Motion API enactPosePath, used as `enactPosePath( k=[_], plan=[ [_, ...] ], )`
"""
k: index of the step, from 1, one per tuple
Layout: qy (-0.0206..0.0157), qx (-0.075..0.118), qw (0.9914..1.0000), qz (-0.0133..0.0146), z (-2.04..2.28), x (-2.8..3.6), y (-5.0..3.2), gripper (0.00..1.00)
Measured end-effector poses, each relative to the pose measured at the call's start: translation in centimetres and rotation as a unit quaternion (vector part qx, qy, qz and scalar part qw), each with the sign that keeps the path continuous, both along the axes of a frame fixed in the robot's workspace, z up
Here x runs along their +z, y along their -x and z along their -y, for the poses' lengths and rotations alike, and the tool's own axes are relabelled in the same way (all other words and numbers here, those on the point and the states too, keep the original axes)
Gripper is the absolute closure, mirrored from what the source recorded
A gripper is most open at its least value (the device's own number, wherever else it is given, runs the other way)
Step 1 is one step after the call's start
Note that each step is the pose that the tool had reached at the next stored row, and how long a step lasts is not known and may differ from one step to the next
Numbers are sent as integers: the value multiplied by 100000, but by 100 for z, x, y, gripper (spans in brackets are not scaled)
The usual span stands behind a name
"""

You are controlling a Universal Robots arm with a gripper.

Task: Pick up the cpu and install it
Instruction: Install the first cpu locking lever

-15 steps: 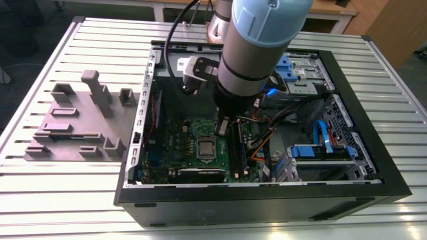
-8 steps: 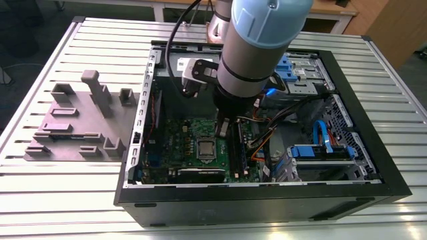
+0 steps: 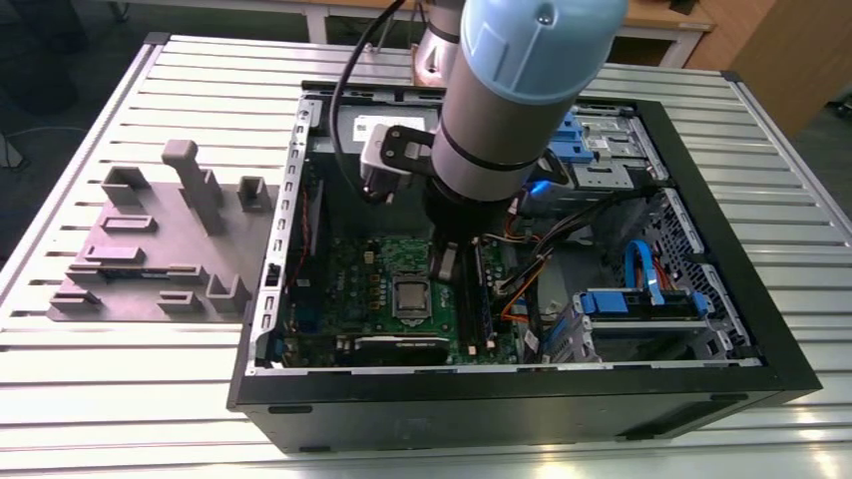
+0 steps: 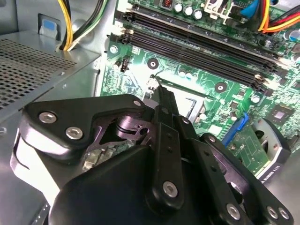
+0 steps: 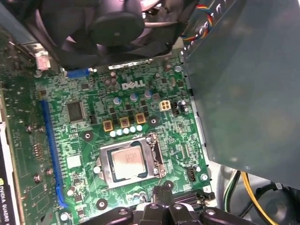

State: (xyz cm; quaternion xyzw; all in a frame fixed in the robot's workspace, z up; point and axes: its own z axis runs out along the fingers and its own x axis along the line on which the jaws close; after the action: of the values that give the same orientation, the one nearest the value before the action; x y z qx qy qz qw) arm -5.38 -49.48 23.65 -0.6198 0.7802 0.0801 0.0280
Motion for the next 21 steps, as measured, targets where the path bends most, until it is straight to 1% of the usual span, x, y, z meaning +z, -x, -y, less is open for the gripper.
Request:
enactPosePath(
  k=[3,16,17,20,21],
  plan=[
    [-8,133,100000,2,18,-1,1,90],
    [13,334,99999,-5,20,0,0,90],
    [100,369,99999,1,19,-1,0,90],
    [712,821,99994,0,20,-1,-3,90],
    [865,1153,99990,-1,20,-2,-4,90]
  ],
)
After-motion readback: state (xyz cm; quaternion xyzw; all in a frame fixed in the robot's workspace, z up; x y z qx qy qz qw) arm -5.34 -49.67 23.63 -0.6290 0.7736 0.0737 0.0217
